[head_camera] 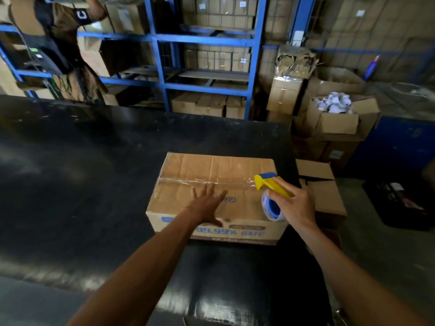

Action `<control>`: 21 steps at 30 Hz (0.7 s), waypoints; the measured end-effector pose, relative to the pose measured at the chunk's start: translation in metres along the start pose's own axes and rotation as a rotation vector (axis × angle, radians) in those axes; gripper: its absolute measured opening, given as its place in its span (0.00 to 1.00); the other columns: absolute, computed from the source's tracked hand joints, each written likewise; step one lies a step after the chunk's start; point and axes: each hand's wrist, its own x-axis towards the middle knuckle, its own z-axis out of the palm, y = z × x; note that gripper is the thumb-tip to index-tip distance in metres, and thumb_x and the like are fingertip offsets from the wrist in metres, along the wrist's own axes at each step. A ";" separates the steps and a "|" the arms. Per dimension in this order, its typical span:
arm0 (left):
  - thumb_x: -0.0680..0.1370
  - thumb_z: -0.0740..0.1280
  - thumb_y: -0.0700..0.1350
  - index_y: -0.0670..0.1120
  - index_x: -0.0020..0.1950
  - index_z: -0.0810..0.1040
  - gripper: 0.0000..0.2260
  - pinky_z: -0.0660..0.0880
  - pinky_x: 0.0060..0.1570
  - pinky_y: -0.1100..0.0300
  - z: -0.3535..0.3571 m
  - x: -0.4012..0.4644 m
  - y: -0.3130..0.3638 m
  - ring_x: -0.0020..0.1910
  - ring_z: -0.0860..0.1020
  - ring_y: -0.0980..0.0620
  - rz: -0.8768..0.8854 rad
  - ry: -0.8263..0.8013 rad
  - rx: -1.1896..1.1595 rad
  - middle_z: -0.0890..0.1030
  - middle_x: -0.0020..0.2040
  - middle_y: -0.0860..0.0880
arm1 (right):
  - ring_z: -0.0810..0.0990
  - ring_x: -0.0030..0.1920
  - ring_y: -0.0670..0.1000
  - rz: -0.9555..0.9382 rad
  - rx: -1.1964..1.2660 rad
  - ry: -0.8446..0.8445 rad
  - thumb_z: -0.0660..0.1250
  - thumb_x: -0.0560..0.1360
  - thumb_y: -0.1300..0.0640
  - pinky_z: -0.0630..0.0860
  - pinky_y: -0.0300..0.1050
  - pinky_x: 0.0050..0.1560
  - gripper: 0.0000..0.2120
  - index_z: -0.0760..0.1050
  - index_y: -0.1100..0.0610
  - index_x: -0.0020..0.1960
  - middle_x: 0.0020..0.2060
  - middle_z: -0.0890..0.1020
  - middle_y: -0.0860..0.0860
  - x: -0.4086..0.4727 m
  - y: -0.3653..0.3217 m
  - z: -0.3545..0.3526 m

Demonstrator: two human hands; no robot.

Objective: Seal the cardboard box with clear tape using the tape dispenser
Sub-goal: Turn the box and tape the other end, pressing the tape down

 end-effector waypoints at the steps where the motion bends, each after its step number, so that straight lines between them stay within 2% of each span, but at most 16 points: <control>1: 0.71 0.74 0.62 0.55 0.81 0.41 0.52 0.44 0.72 0.27 0.005 0.009 0.017 0.79 0.41 0.35 0.014 0.009 -0.011 0.39 0.81 0.39 | 0.81 0.48 0.45 0.015 0.005 0.010 0.76 0.66 0.42 0.79 0.49 0.55 0.24 0.80 0.41 0.61 0.49 0.85 0.43 -0.001 -0.003 0.000; 4: 0.74 0.72 0.59 0.58 0.81 0.41 0.47 0.47 0.70 0.24 0.023 0.032 0.048 0.79 0.43 0.33 0.061 0.004 0.008 0.41 0.81 0.40 | 0.80 0.50 0.46 0.042 -0.016 0.017 0.76 0.68 0.43 0.78 0.47 0.55 0.23 0.79 0.42 0.62 0.52 0.84 0.44 -0.005 -0.007 -0.001; 7: 0.79 0.67 0.52 0.60 0.81 0.44 0.39 0.50 0.71 0.26 0.040 0.043 0.042 0.79 0.46 0.33 0.094 0.025 0.027 0.45 0.82 0.42 | 0.79 0.51 0.45 0.079 -0.028 0.022 0.76 0.68 0.44 0.77 0.47 0.55 0.24 0.79 0.42 0.63 0.52 0.83 0.44 -0.011 -0.007 -0.004; 10: 0.80 0.66 0.50 0.59 0.81 0.46 0.36 0.53 0.74 0.32 0.039 0.040 0.008 0.78 0.50 0.31 0.200 0.037 0.143 0.49 0.82 0.41 | 0.78 0.47 0.38 0.144 0.037 0.060 0.78 0.67 0.46 0.75 0.39 0.51 0.24 0.80 0.44 0.62 0.50 0.81 0.40 -0.016 -0.003 -0.002; 13: 0.81 0.64 0.47 0.55 0.81 0.45 0.35 0.47 0.76 0.40 0.031 0.025 -0.054 0.79 0.47 0.32 0.361 -0.016 0.226 0.45 0.82 0.40 | 0.79 0.47 0.39 0.182 0.072 0.085 0.79 0.64 0.46 0.78 0.42 0.54 0.25 0.81 0.43 0.60 0.50 0.82 0.39 -0.020 -0.001 0.004; 15: 0.81 0.64 0.45 0.56 0.80 0.43 0.37 0.45 0.78 0.41 0.028 0.015 -0.093 0.79 0.43 0.35 0.410 -0.040 0.197 0.43 0.82 0.43 | 0.80 0.48 0.40 0.221 0.089 0.077 0.78 0.63 0.45 0.79 0.44 0.55 0.24 0.81 0.40 0.59 0.49 0.83 0.38 -0.022 0.000 0.011; 16: 0.81 0.65 0.47 0.57 0.80 0.42 0.37 0.46 0.77 0.39 0.026 0.011 -0.102 0.80 0.43 0.36 0.412 -0.060 0.182 0.43 0.82 0.44 | 0.81 0.48 0.41 0.233 0.098 0.069 0.78 0.62 0.44 0.80 0.46 0.56 0.24 0.81 0.38 0.58 0.49 0.83 0.38 -0.022 0.000 0.016; 18: 0.80 0.64 0.58 0.58 0.81 0.46 0.36 0.46 0.77 0.37 0.016 0.005 -0.085 0.80 0.43 0.38 0.327 -0.099 0.079 0.44 0.82 0.44 | 0.82 0.49 0.42 0.245 0.134 0.060 0.78 0.60 0.42 0.80 0.48 0.56 0.23 0.80 0.35 0.55 0.47 0.83 0.36 -0.021 -0.005 0.026; 20: 0.76 0.60 0.70 0.51 0.82 0.49 0.42 0.41 0.76 0.37 0.014 0.004 -0.035 0.80 0.43 0.39 0.143 -0.076 -0.154 0.44 0.82 0.42 | 0.82 0.49 0.43 0.247 0.174 0.055 0.78 0.60 0.43 0.81 0.48 0.55 0.23 0.81 0.36 0.55 0.46 0.84 0.36 -0.019 -0.012 0.035; 21: 0.73 0.58 0.74 0.48 0.82 0.46 0.48 0.38 0.75 0.36 0.016 0.005 -0.007 0.80 0.40 0.38 0.062 -0.053 -0.267 0.42 0.82 0.40 | 0.82 0.50 0.43 0.246 0.187 0.056 0.78 0.61 0.44 0.81 0.48 0.55 0.22 0.81 0.37 0.55 0.46 0.84 0.36 -0.019 -0.016 0.038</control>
